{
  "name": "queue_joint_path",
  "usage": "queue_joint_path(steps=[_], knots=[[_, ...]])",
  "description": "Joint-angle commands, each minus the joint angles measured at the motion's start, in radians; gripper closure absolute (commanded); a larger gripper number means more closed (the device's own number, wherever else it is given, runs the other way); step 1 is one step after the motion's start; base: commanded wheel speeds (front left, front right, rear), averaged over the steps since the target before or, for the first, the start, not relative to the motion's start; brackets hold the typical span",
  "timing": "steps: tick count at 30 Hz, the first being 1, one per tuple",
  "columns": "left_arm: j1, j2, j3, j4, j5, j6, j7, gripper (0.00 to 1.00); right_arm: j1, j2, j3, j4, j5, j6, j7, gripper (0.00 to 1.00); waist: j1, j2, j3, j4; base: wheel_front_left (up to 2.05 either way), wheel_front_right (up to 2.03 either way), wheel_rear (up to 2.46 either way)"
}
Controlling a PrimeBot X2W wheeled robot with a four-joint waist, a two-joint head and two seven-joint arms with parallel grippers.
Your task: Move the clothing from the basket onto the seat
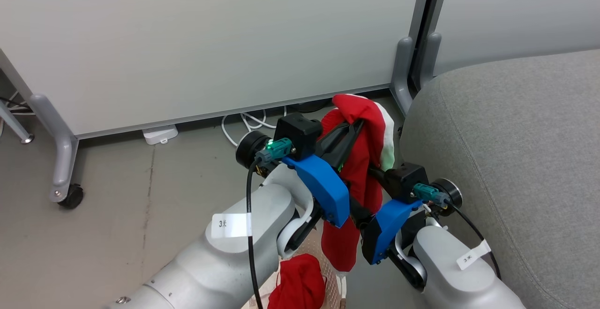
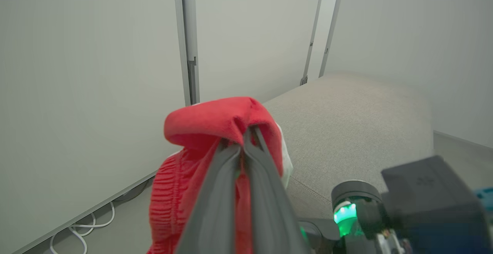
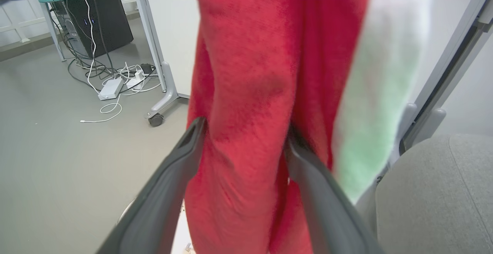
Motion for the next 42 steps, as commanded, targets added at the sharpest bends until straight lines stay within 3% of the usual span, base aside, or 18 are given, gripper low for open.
queue_joint_path(steps=[1, 5, 6, 8, 32, 33, 34, 35, 42], knots=[[-0.019, 0.0, -0.001, -0.003, -0.003, 0.007, -0.005, 1.0, -0.019, -0.002, 0.006, 0.006, 0.011, 0.0, -0.007, 0.0, -0.0001, -0.0001, 0.001, 0.001, 0.0, 0.0, 0.0], [-0.02, 0.0, -0.004, -0.004, -0.006, 0.007, -0.005, 1.0, -0.039, -0.002, 0.018, 0.014, 0.033, 0.0, -0.008, 0.0, -0.0001, -0.0001, 0.001, 0.001, 0.0, 0.0, 0.0], [-0.021, 0.0, -0.005, -0.004, -0.007, 0.006, -0.005, 1.0, -0.04, -0.002, 0.024, 0.016, 0.042, 0.0, -0.008, 0.4, -0.0001, -0.0001, 0.001, 0.001, 0.0, 0.0, 0.0], [-0.022, 0.0, -0.005, -0.004, -0.009, 0.006, -0.005, 1.0, -0.044, -0.002, 0.027, 0.013, 0.051, 0.0, -0.008, 1.0, -0.0001, -0.0001, 0.001, 0.0, 0.0, 0.0, 0.0], [-0.027, 0.0, -0.006, 0.023, 0.008, 0.016, -0.005, 1.0, -0.024, -0.002, 0.022, 0.015, 0.041, 0.0, -0.008, 1.0, -0.0001, -0.0001, 0.0, -0.015, 0.0, 0.0, 0.0], [-0.028, 0.0, -0.005, 0.024, 0.012, 0.018, -0.005, 0.75, -0.025, -0.002, 0.02, 0.015, 0.04, 0.0, -0.008, 1.0, -0.0001, -0.0001, 0.0, -0.016, 0.0, 0.0, 0.0], [-0.032, 0.0, -0.004, 0.025, 0.023, 0.023, -0.005, 0.29, -0.024, -0.002, 0.019, 0.014, 0.04, 0.0, -0.008, 1.0, -0.0001, -0.0001, -0.001, -0.016, 0.0, 0.0, 0.0], [-0.034, 0.0, -0.002, 0.024, 0.033, 0.028, -0.005, 0.0, -0.024, -0.002, 0.019, 0.013, 0.04, 0.0, -0.008, 1.0, -0.0001, -0.0001, -0.001, -0.016, 0.0, 0.0, 0.0], [0.0, 0.0, 0.035, 0.019, 0.079, 0.035, -0.005, 0.0, -0.024, -0.002, 0.011, 0.004, 0.029, 0.0, -0.008, 1.0, -0.0001, -0.0001, -0.003, -0.014, 0.0, 0.0, 0.0]])
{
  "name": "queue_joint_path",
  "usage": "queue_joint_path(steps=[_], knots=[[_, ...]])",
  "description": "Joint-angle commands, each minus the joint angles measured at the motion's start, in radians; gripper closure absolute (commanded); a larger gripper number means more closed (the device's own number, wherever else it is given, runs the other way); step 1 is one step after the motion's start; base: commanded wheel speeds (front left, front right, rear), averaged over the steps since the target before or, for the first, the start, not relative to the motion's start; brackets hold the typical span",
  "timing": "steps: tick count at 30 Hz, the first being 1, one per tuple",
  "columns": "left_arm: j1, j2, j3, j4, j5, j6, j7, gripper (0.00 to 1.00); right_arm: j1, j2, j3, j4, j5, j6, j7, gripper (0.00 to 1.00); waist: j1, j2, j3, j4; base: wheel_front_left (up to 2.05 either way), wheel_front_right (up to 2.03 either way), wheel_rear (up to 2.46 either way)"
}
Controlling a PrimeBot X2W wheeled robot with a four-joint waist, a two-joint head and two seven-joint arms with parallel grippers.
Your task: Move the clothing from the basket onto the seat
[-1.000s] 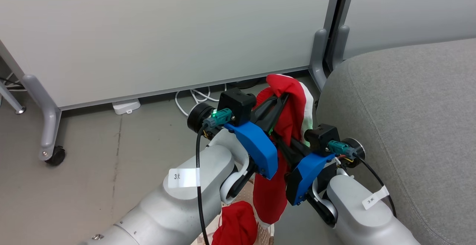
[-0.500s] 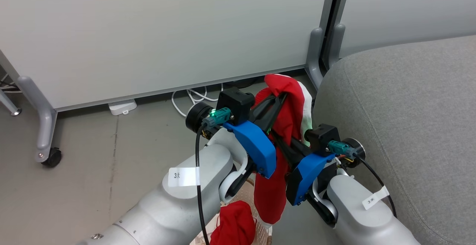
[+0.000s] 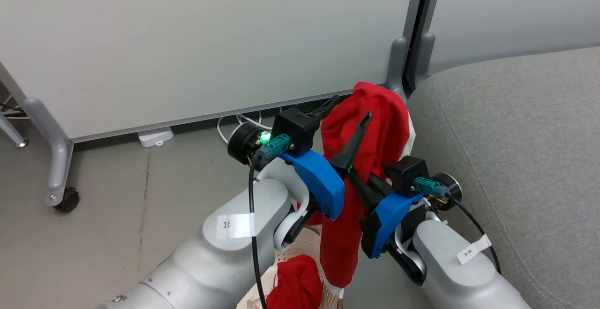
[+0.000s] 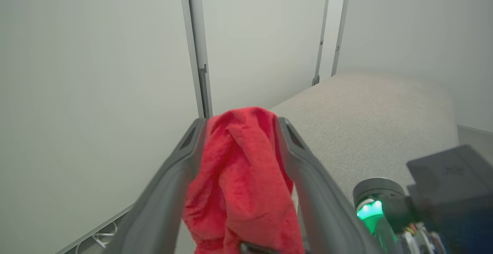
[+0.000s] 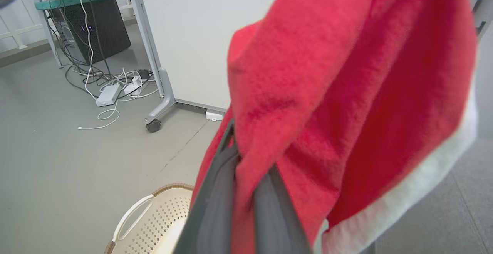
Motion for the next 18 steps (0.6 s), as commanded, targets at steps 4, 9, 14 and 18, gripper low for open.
queue_joint_path(steps=[4, 9, 14, 18], knots=[[0.038, 0.001, 0.056, -0.01, 0.041, 0.005, -0.005, 0.0, 0.011, -0.002, -0.02, -0.011, -0.019, 0.0, -0.006, 1.0, 0.0, 0.0, 0.001, 0.006, 0.0, 0.0, 0.0], [0.122, 0.032, 0.168, -0.069, 0.124, 0.004, -0.004, 0.0, 0.03, -0.002, -0.067, -0.032, -0.054, 0.0, -0.006, 1.0, 0.0, 0.0, 0.004, 0.013, 0.0, 0.0, 0.0], [0.258, 0.075, 0.286, -0.172, 0.236, 0.004, -0.004, 0.0, 0.049, -0.002, -0.11, -0.059, -0.076, 0.0, -0.005, 1.0, 0.0, 0.0, 0.008, 0.017, 0.0, 0.0, 0.0], [0.363, 0.1, 0.375, -0.237, 0.318, -0.007, -0.004, 0.0, 0.063, -0.002, -0.136, -0.08, -0.093, 0.0, -0.005, 1.0, 0.0, 0.0, 0.011, 0.021, 0.0, 0.0, 0.0]])
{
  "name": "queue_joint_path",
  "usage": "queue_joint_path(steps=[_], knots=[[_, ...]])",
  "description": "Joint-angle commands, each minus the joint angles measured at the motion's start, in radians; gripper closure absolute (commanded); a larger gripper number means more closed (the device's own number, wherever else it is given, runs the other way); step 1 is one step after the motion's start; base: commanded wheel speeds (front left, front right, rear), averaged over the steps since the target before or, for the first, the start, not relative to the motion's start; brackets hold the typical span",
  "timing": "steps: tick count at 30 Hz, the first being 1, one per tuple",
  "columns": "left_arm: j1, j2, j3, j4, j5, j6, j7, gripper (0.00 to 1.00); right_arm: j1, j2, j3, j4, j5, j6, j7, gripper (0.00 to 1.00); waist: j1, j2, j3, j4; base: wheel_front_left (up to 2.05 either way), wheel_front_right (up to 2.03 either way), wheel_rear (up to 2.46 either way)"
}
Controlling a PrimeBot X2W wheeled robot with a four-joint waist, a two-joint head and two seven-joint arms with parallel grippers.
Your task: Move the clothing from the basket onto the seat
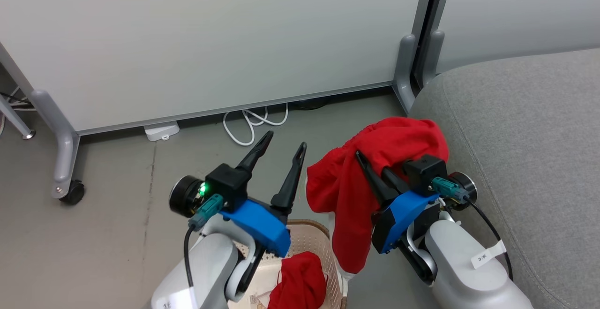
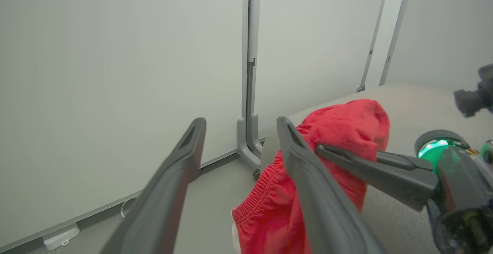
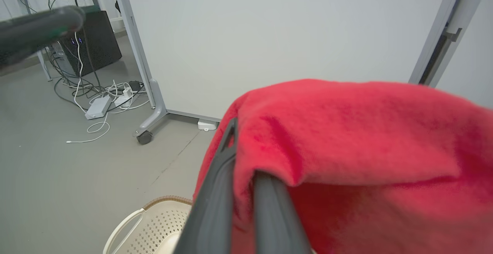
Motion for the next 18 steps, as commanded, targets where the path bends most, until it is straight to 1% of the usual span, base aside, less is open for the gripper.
queue_joint_path(steps=[1, 4, 5, 7, 11, 18], knots=[[0.047, 0.008, 0.041, -0.031, 0.031, -0.007, -0.003, 0.0, 0.015, -0.002, -0.012, -0.014, -0.011, 0.0, -0.004, 1.0, 0.0, 0.0, 0.001, 0.002, 0.0, 0.0, 0.0], [0.117, 0.013, 0.098, -0.075, 0.083, -0.025, -0.003, 0.0, 0.026, -0.002, -0.027, -0.027, -0.022, 0.0, -0.004, 1.0, 0.0, 0.0, 0.003, 0.006, 0.0, 0.0, 0.0], [0.117, 0.013, 0.098, -0.075, 0.083, -0.025, -0.003, 0.0, 0.026, -0.002, -0.027, -0.027, -0.022, 0.0, -0.004, 1.0, 0.0, 0.0, 0.003, 0.006, 0.0, 0.0, 0.0], [0.164, 0.014, 0.135, -0.095, 0.113, -0.035, -0.003, 0.0, 0.03, -0.002, -0.03, -0.034, -0.028, 0.0, -0.004, 1.0, 0.0, 0.0, 0.002, 0.008, 0.0, 0.0, 0.0], [0.245, 0.008, 0.202, -0.117, 0.151, -0.058, -0.003, 0.0, 0.04, -0.002, -0.033, -0.042, -0.032, 0.0, -0.004, 1.0, 0.0, 0.0, -0.003, 0.011, 0.0, 0.0, 0.0], [0.343, 0.009, 0.3, -0.126, 0.206, -0.078, -0.003, 0.0, 0.047, -0.002, -0.048, -0.045, -0.041, 0.0, -0.004, 1.0, 0.0, 0.0, -0.006, 0.015, 0.0, 0.0, 0.0]])
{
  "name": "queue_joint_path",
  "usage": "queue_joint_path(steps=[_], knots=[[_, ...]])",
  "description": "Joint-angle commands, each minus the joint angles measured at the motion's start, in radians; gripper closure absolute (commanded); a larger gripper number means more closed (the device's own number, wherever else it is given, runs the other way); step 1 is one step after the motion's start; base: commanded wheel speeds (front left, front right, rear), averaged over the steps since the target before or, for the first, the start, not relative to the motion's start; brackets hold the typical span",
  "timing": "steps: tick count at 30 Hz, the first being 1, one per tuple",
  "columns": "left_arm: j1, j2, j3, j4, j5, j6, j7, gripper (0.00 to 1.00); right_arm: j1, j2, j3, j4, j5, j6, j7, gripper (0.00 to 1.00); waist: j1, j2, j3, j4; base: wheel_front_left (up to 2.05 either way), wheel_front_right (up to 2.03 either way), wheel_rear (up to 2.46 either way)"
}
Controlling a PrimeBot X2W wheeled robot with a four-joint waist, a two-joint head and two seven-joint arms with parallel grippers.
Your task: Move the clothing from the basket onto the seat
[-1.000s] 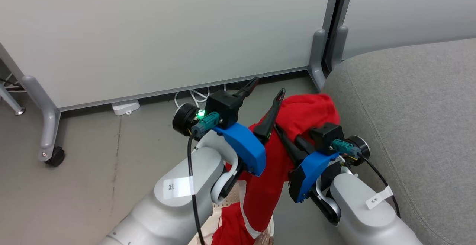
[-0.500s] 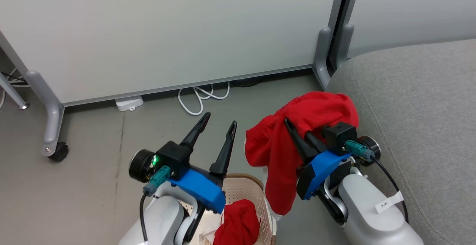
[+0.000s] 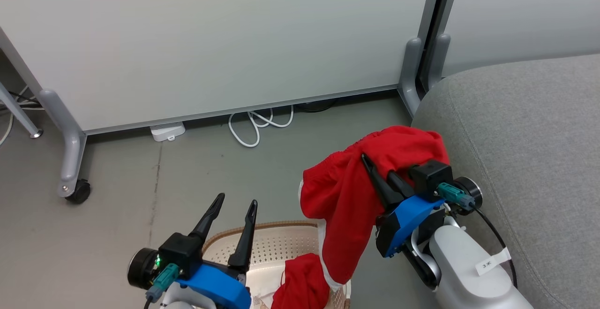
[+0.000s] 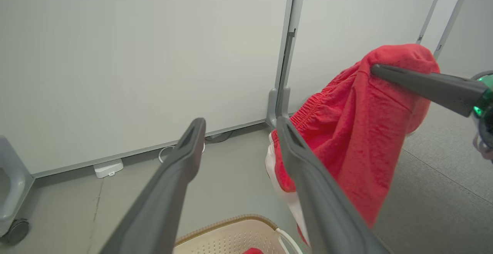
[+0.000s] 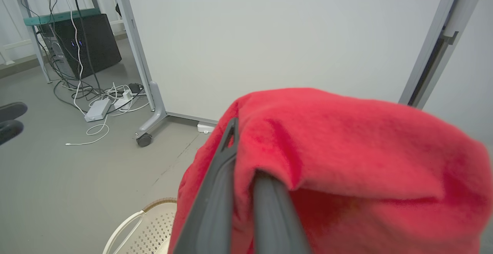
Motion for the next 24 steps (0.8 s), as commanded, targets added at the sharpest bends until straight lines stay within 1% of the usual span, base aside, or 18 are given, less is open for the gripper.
queue_joint_path(steps=[1, 6, 15, 20, 24], knots=[[0.013, -0.001, 0.014, -0.001, 0.009, -0.005, -0.003, 0.0, 0.008, -0.002, -0.005, -0.005, -0.004, 0.0, -0.004, 1.0, 0.0, 0.0, 0.0, 0.0, 0.0, 0.0, 0.0], [0.049, -0.019, 0.066, -0.003, 0.033, -0.019, -0.003, 0.0, 0.012, -0.002, -0.017, -0.008, -0.014, 0.0, -0.004, 1.0, 0.0, 0.0, 0.004, 0.003, 0.0, 0.0, 0.0], [0.044, -0.052, 0.107, 0.0, 0.074, -0.035, -0.003, 0.0, 0.016, -0.002, -0.031, -0.015, -0.022, 0.0, -0.004, 1.0, 0.0, 0.0, 0.018, -0.01, 0.0, 0.0, 0.0], [0.043, -0.06, 0.123, -0.003, 0.094, -0.04, -0.003, 0.0, 0.019, -0.002, -0.032, -0.022, -0.015, 0.0, -0.004, 1.0, 0.0, 0.0, 0.022, -0.038, 0.0, 0.0, 0.0], [0.044, -0.063, 0.129, -0.003, 0.1, -0.043, -0.003, 0.0, 0.019, -0.002, -0.034, -0.029, -0.011, 0.0, -0.004, 1.0, 0.0, 0.0, 0.026, -0.081, 0.0, 0.0, 0.0]])
